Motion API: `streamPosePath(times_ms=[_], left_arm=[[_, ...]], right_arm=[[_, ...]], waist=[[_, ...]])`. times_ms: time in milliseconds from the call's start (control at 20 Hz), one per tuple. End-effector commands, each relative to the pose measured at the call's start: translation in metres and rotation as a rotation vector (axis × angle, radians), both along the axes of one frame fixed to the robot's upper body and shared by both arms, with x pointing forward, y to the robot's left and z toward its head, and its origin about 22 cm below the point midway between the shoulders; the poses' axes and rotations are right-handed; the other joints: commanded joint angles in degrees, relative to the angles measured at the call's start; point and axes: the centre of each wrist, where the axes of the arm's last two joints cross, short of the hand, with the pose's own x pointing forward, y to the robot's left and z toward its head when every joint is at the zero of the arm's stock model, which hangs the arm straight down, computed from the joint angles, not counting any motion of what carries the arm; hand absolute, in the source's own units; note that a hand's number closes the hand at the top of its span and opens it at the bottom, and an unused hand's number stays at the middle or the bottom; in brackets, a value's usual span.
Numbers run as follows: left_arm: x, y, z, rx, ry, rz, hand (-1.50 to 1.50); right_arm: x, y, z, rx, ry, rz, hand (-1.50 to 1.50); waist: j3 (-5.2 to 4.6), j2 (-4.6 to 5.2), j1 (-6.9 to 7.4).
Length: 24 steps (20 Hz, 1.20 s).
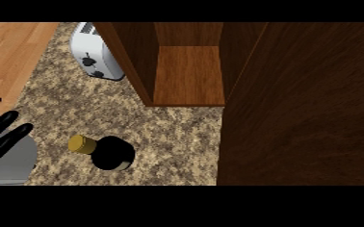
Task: Pick up the wine, place it into the cabinet and close the cabinet
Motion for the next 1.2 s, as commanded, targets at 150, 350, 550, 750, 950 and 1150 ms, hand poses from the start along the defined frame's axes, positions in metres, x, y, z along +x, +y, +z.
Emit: streamPosePath(times_ms=[150,350,550,750,950,1150], left_arm=[[-0.008,0.034,0.029,-0.024,0.018,0.005,-1.50],[-0.017,0.033,0.044,-0.015,0.012,-0.018,-1.50],[-0.030,0.033,0.052,-0.014,0.050,0.006,-1.50],[-0.017,0.051,0.056,-0.023,0.034,0.071,-1.50],[-0.024,0.045,0.060,-0.027,0.013,0.055,-1.50],[-0.021,0.050,0.037,-0.052,0.004,0.101,-1.50]], right_arm=[[-0.044,-0.009,0.038,0.012,-0.033,0.017,-1.50],[-0.053,0.002,0.046,0.031,-0.035,0.032,-1.50],[-0.055,0.002,0.045,0.026,-0.039,0.016,-1.50],[-0.048,0.002,0.047,0.029,-0.059,0.025,-1.50],[-0.056,0.008,0.050,0.038,-0.044,0.027,-1.50],[-0.041,0.009,0.049,0.054,-0.042,0.008,-1.50]], waist=[[0.02,0.01,-0.14],[-0.03,-0.07,-0.10],[0.01,-0.15,-0.01],[0.02,0.18,-0.70],[0.02,0.00,-0.69],[-0.02,0.23,-0.20]])
